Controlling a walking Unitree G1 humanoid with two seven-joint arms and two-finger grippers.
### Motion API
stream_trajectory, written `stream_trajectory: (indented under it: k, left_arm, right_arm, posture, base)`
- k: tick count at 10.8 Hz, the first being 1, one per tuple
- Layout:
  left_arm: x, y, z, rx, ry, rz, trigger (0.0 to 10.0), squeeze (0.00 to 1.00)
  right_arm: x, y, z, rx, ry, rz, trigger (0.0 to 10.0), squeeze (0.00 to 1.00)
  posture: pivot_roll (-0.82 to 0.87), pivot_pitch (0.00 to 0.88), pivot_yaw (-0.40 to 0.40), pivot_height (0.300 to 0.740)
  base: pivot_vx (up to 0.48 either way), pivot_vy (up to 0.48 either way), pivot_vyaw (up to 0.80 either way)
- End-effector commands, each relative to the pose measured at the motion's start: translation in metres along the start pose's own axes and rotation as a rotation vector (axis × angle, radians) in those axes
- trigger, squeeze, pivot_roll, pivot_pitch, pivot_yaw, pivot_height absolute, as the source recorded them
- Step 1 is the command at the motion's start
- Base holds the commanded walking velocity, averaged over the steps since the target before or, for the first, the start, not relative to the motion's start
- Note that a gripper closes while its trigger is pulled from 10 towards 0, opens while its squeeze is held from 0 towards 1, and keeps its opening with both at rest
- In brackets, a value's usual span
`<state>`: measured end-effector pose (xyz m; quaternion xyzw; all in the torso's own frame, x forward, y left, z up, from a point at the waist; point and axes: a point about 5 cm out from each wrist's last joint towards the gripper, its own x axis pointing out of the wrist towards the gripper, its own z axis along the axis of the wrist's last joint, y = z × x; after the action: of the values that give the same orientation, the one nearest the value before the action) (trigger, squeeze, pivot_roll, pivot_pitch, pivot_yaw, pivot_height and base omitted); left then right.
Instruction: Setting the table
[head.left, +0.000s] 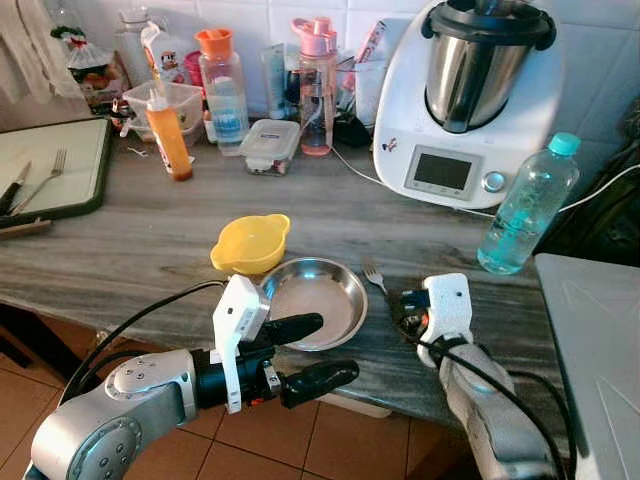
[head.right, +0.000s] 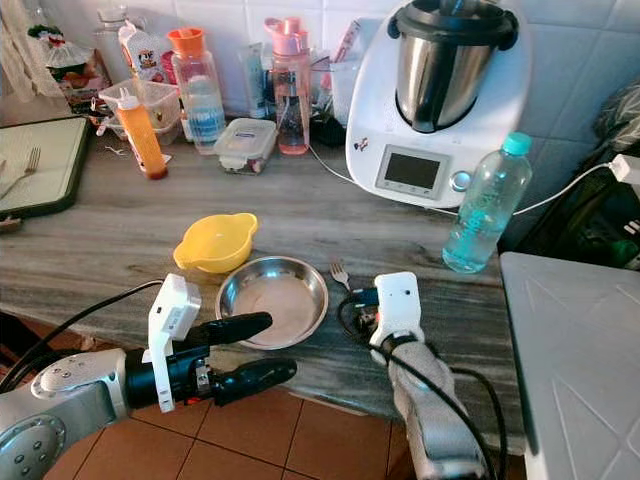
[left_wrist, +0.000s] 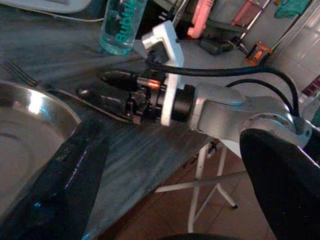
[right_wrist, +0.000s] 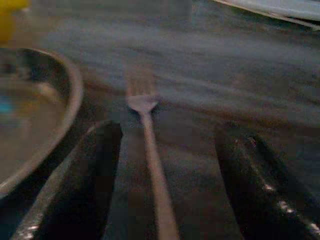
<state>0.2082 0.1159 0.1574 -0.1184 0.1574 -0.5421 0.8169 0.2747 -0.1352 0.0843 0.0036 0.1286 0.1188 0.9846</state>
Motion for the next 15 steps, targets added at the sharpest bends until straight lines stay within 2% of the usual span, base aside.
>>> stream_trajectory:
  k: [1, 3, 6, 10, 11, 12, 13, 14, 15]
  left_arm:
    - [0.000, 0.001, -0.001, 0.011, 0.012, 0.006, 10.0, 0.00]
    - [0.000, 0.001, 0.000, 0.012, 0.011, 0.006, 10.0, 0.00]
    - [0.000, 0.001, 0.000, 0.014, 0.009, 0.008, 10.0, 0.00]
    - [0.001, 0.000, 0.001, 0.006, -0.002, 0.003, 10.0, 0.00]
    - [-0.005, 0.001, -0.005, 0.003, 0.040, -0.005, 10.0, 0.00]
    - [-0.009, 0.003, -0.009, 0.001, 0.066, -0.002, 10.0, 0.00]
    - [-0.017, 0.009, -0.015, -0.014, 0.097, 0.020, 10.0, 0.00]
    - [-0.023, 0.015, -0.021, -0.023, 0.114, 0.048, 10.0, 0.00]
    - [-0.029, 0.028, -0.030, -0.006, 0.112, 0.136, 10.0, 0.00]
  right_arm:
    - [-0.002, 0.002, 0.004, 0.004, -0.011, 0.024, 10.0, 1.00]
    - [-0.006, 0.004, 0.012, -0.038, -0.047, 0.023, 10.0, 1.00]
    - [-0.006, 0.009, -0.004, -0.056, 0.072, 0.062, 10.0, 1.00]
    - [-0.003, 0.010, -0.017, -0.067, 0.141, 0.065, 10.0, 1.00]
    - [-0.001, 0.009, -0.021, -0.057, 0.173, 0.054, 10.0, 1.00]
    - [0.000, 0.009, -0.022, -0.052, 0.175, 0.052, 10.0, 0.71]
    - [0.004, 0.007, -0.023, -0.044, 0.182, 0.046, 10.0, 0.08]
    - [0.007, 0.006, -0.022, -0.039, 0.183, 0.044, 10.0, 0.00]
    - [0.011, 0.006, -0.019, -0.026, 0.178, 0.042, 10.0, 0.00]
  posture:
    - [0.11, 0.003, 0.020, 0.740]
    - [0.11, 0.002, 0.020, 0.740]
    - [0.11, 0.001, 0.019, 0.740]
    - [0.11, 0.000, 0.011, 0.740]
    - [0.11, 0.000, 0.011, 0.740]
    - [0.11, 0.001, 0.009, 0.740]
    - [0.11, 0.000, 0.006, 0.740]
    - [0.12, 0.001, 0.003, 0.740]
    - [0.12, 0.000, 0.003, 0.740]
  base:
    - [0.000, 0.000, 0.00]
    - [0.000, 0.000, 0.00]
    - [0.000, 0.000, 0.00]
    - [0.000, 0.000, 0.00]
    - [0.000, 0.000, 0.00]
    - [0.000, 0.000, 0.00]
    - [0.000, 0.000, 0.00]
    - [0.000, 0.000, 0.00]
    - [0.000, 0.000, 0.00]
